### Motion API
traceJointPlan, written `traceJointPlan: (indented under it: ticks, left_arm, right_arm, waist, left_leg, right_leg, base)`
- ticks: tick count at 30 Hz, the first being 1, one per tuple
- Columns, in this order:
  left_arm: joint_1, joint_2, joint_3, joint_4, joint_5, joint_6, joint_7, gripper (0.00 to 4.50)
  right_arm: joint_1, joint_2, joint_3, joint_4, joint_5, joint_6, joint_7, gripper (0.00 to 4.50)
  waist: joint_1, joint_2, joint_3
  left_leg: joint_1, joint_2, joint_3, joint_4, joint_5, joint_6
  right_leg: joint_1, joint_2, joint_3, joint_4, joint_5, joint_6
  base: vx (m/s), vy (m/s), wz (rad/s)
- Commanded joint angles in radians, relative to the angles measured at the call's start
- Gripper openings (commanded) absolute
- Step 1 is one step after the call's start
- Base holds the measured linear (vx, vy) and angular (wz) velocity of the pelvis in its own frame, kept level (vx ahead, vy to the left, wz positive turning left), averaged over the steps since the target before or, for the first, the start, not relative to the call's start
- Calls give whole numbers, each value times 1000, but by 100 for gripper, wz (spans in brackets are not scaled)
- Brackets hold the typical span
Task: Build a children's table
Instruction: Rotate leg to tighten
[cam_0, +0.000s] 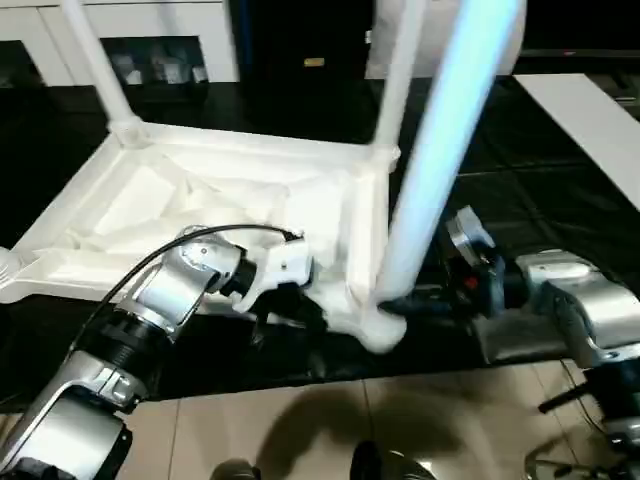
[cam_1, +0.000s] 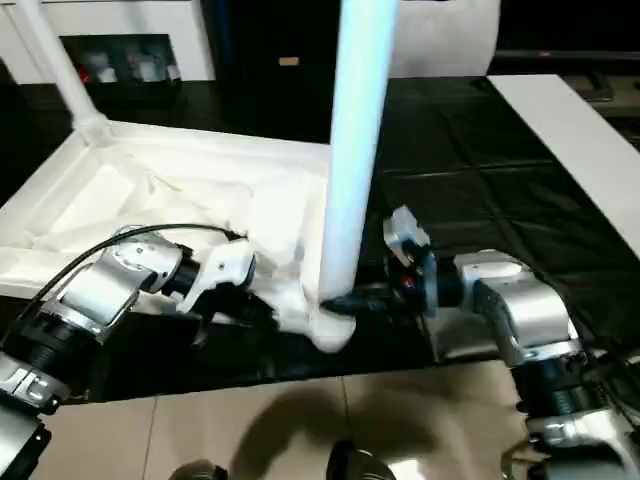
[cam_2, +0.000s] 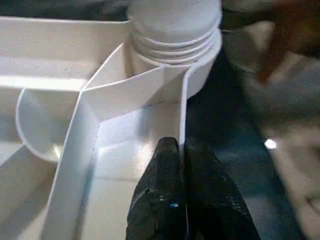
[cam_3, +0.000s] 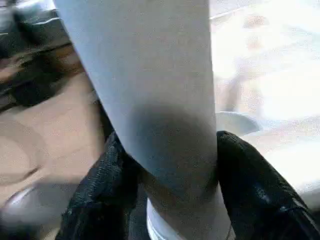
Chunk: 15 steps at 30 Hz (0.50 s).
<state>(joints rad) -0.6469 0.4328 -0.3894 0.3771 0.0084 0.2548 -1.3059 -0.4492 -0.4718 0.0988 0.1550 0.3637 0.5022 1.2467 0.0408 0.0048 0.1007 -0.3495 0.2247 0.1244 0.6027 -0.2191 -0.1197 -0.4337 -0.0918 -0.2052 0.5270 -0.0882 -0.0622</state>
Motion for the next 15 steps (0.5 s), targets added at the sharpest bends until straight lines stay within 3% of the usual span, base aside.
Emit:
traceJointPlan:
  ticks: [1, 2, 3, 5, 6, 7, 8, 9, 10, 11, 12, 15]
  left_arm:
    - [-8, -65, 5, -53, -17, 50, 75, 0]
    - [-10, -99, 22, -56, -13, 104, 142, 0]
    - [-11, -108, 26, -57, -13, 116, 158, 0]
    - [-20, -179, 60, -53, -1, 194, 277, 0]
    - [-27, -202, 70, -46, 6, 212, 318, 0]
    - [-28, -208, 73, -44, 7, 216, 330, 0]
    - [-37, -234, 84, -30, 16, 228, 381, 0]
    - [-46, -263, 100, -17, 24, 241, 445, 0]
    - [-51, -281, 112, -10, 27, 248, 483, 0]
    - [-58, -302, 120, -2, 34, 252, 524, 0]
    - [-58, -303, 120, -1, 34, 252, 524, 0]
    - [-63, -322, 117, 0, 53, 248, 554, 0]
  right_arm:
    - [-4, 56, 15, -33, -22, 23, -123, 206]
    - [-8, 102, -3, -37, -50, 42, -230, 205]
    - [-9, 115, -9, -38, -55, 48, -258, 204]
    - [-17, 210, -50, -59, -80, 116, -457, 200]
    - [-17, 236, -55, -66, -94, 130, -514, 200]
    - [-17, 243, -56, -68, -98, 134, -530, 199]
    - [-19, 278, -62, -69, -129, 134, -609, 199]
    - [-22, 323, -76, -68, -156, 134, -699, 199]
    - [-22, 349, -86, -67, -170, 131, -751, 199]
    - [-23, 379, -90, -58, -196, 94, -811, 199]
    - [-23, 379, -89, -58, -196, 93, -812, 199]
    - [-21, 405, -88, -38, -221, 9, -851, 265]
  waist:
    - [-4, -17, -82]
    - [-22, -14, -82]
    - [-22, -14, -82]
    - [-50, -11, -81]
    - [-64, -9, -85]
    - [-68, -2, -83]
    - [-77, 7, -82]
    - [-84, 2, -81]
    - [-88, -1, -81]
    - [-93, -6, -83]
    - [-92, -3, -85]
    - [-89, -1, -86]
  left_leg:
    - [-17, -18, 29, -57, -95, 74]
    - [-20, -20, 27, -54, -121, 74]
    - [-20, -20, 27, -54, -121, 74]
    - [-18, -17, 24, -50, -148, 68]
    - [-26, -8, 15, -52, -165, 75]
    - [-25, 3, 10, -55, -174, 80]
    - [-18, 31, 0, -65, -206, 93]
    - [-14, 34, -1, -67, -221, 86]
    - [-10, 20, 6, -63, -220, 81]
    - [-7, -10, 19, -53, -202, 70]
    - [-8, -16, 20, -52, -188, 78]
    - [-14, -5, 14, -58, -163, 101]
  right_leg:
    - [97, -41, 33, -84, -559, 54]
    - [101, -35, 20, -97, -577, 96]
    - [101, -35, 20, -97, -577, 96]
    - [100, -30, 0, -117, -595, 126]
    - [115, -33, -8, -118, -583, 142]
    - [117, -38, -5, -115, -571, 141]
    - [119, -50, 3, -103, -536, 119]
    - [113, -55, 15, -94, -515, 96]
    - [108, -56, 13, -103, -534, 91]
    - [103, -56, 2, -117, -580, 95]
    - [104, -55, -3, -120, -589, 102]
    - [108, -54, 7, -107, -522, 89]
  base:
    - [0, 0, 0]
    - [0, 0, 0]
    - [0, 0, 0]
    - [0, 0, 0]
    - [0, 0, 0]
    - [0, 0, 0]
    - [0, 0, 0]
    - [0, 0, 0]
    - [0, 0, 0]
    - [0, 0, 0]
    - [0, 0, 0]
    - [0, 0, 0]
